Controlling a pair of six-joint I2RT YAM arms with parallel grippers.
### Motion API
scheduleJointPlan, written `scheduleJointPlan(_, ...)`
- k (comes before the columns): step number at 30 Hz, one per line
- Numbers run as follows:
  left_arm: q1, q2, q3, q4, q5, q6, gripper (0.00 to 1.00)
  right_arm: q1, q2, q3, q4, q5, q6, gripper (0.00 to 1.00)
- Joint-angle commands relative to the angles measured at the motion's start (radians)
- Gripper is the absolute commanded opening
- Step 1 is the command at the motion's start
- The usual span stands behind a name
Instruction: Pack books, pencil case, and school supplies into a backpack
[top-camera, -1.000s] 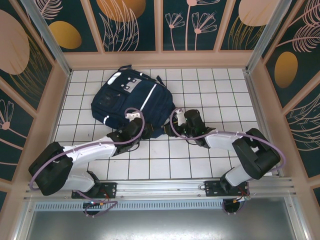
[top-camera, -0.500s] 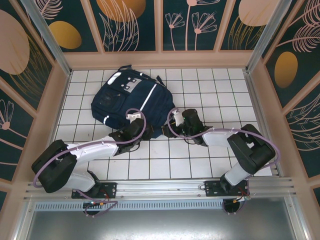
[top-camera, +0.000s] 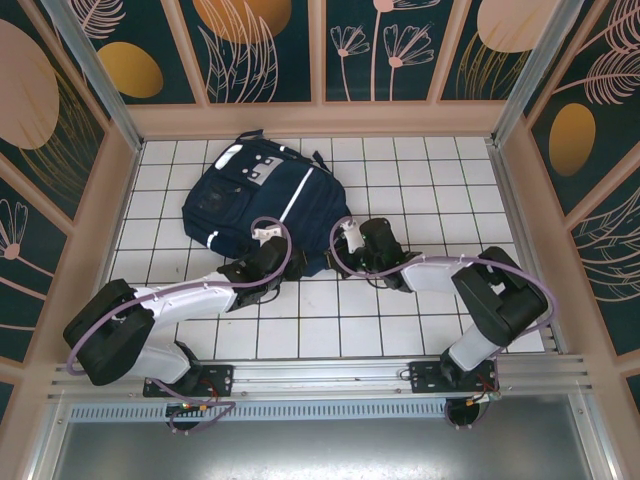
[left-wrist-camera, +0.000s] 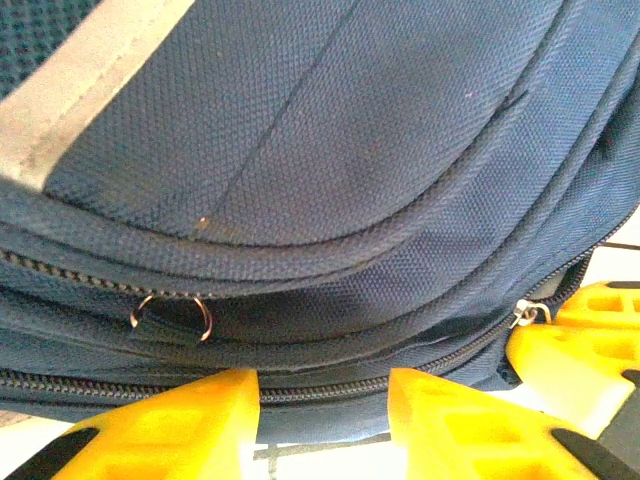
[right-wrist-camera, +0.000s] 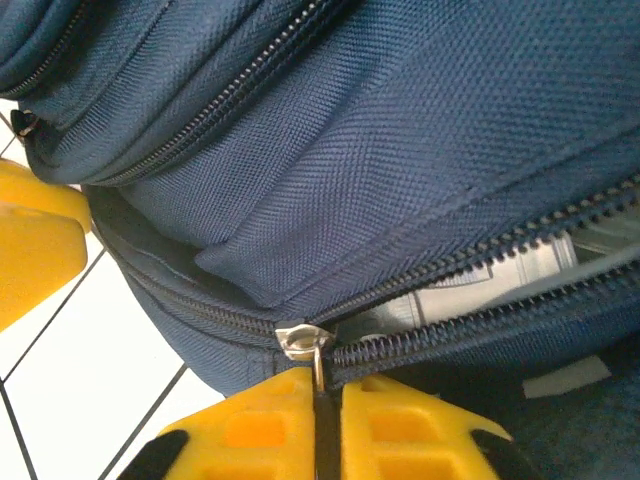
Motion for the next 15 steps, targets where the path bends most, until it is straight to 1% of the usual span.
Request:
scheduleJointPlan(1, 0.006, -0.024, -0.018, 0.042, 0.044, -0.041, 0.4, 0.037, -0.053, -0.023, -0.019, 0.059, -0.021, 0.02)
scheduleJointPlan(2, 0.005, -0.024, -0.024, 0.061, 0.068, -0.054, 0.4, 0.05, -0.06, -0.025, -0.025, 0.076, -0.023, 0.0)
scheduleJointPlan(5, 0.005, -0.016, -0.033, 0.105, 0.115, -0.105, 0.4, 0.088, -0.071, -0.018, -0.04, 0.124, -0.029, 0.0)
scheduleJointPlan(8, 0.005, -0.003, -0.036, 0.142, 0.123, -0.157, 0.42, 0.108, -0.081, -0.02, -0.037, 0.144, -0.029, 0.0)
scheduleJointPlan(10, 0.005, 0.014, -0.027, 0.154, 0.108, -0.189, 0.49, 0.111, -0.088, -0.026, -0.03, 0.148, -0.025, 0.0)
scheduleJointPlan(11, 0.006, 0.023, -0.023, 0.16, 0.097, -0.212, 0.57, 0.113, -0.092, -0.031, -0.025, 0.147, -0.022, 0.0)
scheduleJointPlan(12, 0.006, 0.035, -0.021, 0.176, 0.094, -0.231, 0.61, 0.113, -0.097, -0.034, -0.021, 0.144, -0.022, 0.0)
scheduleJointPlan(13, 0.008, 0.05, -0.017, 0.196, 0.093, -0.246, 0.64, 0.115, -0.101, -0.036, -0.019, 0.142, -0.021, 0.0)
scheduleJointPlan(15, 0.008, 0.09, 0.001, 0.212, 0.096, -0.272, 0.64, 0.12, -0.108, -0.04, -0.019, 0.142, -0.021, 0.0)
